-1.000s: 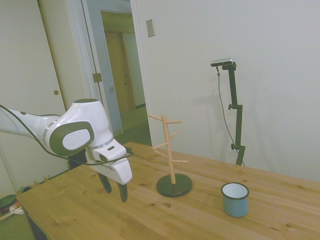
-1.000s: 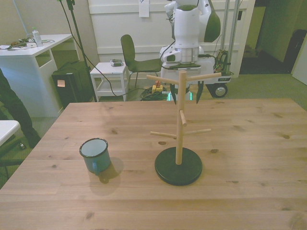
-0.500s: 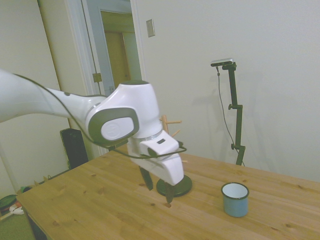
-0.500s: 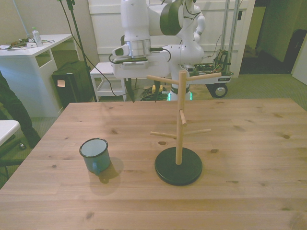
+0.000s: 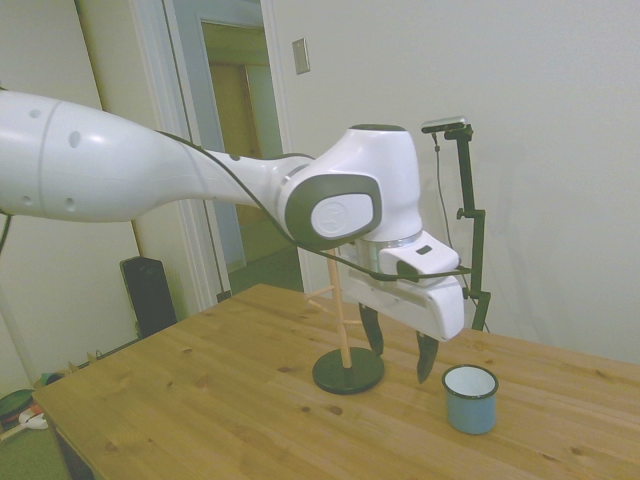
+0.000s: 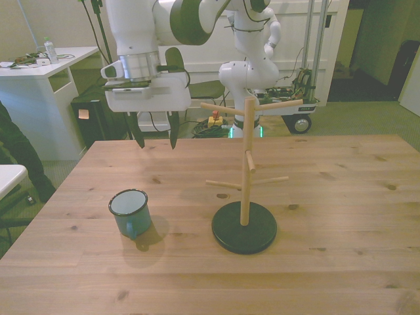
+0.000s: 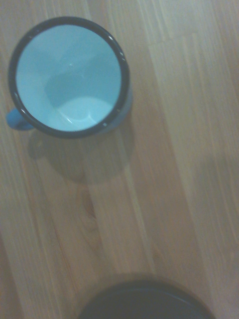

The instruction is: Hang the mug

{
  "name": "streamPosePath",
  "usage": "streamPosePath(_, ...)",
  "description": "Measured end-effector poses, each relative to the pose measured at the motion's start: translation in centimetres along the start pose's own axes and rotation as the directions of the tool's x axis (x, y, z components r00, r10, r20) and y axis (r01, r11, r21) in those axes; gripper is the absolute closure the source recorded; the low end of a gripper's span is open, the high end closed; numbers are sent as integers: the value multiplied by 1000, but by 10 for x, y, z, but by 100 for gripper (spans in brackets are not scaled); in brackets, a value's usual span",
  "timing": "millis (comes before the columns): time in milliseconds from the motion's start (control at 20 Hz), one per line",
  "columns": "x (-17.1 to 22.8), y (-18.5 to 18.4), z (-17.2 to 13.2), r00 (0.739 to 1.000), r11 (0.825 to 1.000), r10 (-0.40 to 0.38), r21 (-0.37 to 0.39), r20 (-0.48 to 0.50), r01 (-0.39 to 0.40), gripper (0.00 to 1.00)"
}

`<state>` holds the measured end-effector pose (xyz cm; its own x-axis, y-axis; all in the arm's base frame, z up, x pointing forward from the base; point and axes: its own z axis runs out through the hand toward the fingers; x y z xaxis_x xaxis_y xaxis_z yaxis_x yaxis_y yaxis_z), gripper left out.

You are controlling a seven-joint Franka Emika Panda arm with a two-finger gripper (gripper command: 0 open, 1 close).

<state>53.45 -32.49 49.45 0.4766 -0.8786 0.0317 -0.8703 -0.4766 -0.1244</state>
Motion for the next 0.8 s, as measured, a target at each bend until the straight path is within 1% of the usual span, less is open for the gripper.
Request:
streamPosePath(200,38,1,16,1000,1000,-1,-13,9,1,0)
streamPosePath(350,61,6,20,999,998,-47,-30,7,48,0)
streamPosePath(550,78,2,16,993,992,-117,-43,0,117,0)
streamPosePath(700,94,-1,17,990,989,-137,-55,-15,136,0)
streamPosePath(800,105,-2,24,989,987,-148,-63,-23,146,0)
